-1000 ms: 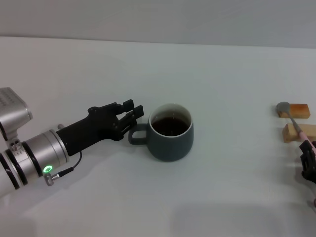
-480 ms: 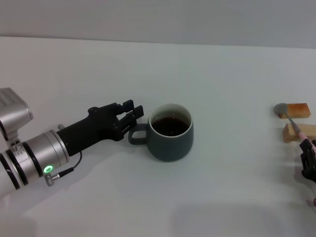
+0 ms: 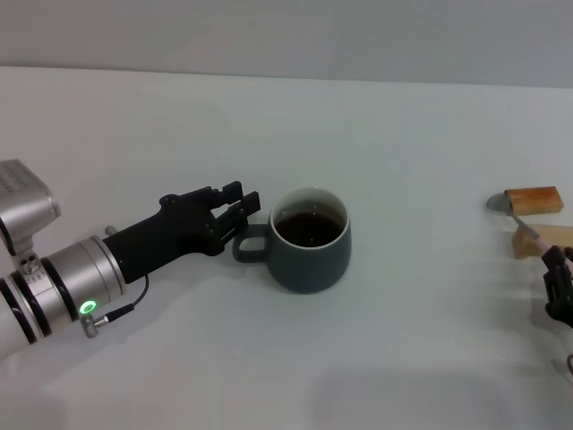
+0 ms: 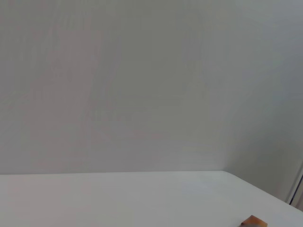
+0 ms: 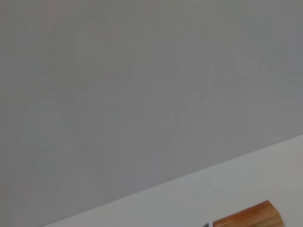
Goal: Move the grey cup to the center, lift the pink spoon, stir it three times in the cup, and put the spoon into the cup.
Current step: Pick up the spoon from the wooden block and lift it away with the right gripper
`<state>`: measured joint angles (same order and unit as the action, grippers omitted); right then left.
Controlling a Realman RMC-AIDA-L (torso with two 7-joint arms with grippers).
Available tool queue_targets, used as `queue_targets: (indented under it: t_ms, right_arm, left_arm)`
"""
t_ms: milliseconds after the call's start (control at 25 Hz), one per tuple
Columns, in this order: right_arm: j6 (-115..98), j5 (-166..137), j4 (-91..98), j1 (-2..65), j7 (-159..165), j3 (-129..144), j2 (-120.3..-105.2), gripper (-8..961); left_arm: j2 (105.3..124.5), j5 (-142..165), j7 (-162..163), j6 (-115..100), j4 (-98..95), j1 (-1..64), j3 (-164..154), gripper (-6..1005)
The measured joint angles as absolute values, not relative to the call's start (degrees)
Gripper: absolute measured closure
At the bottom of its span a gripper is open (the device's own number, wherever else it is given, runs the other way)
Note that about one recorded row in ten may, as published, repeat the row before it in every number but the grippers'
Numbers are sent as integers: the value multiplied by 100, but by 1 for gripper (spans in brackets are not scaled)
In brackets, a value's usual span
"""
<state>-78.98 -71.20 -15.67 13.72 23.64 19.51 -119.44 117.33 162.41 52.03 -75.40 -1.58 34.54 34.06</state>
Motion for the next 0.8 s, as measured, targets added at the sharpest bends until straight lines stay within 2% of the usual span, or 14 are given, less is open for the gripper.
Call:
queue_targets:
  t_ms: [800]
  right_arm:
    - [-8280, -7141, -1635, 1529, 2364, 1951, -11941, 831]
  left_arm:
    - [11741, 16231, 5195, -7541, -158, 3427, 3435, 674]
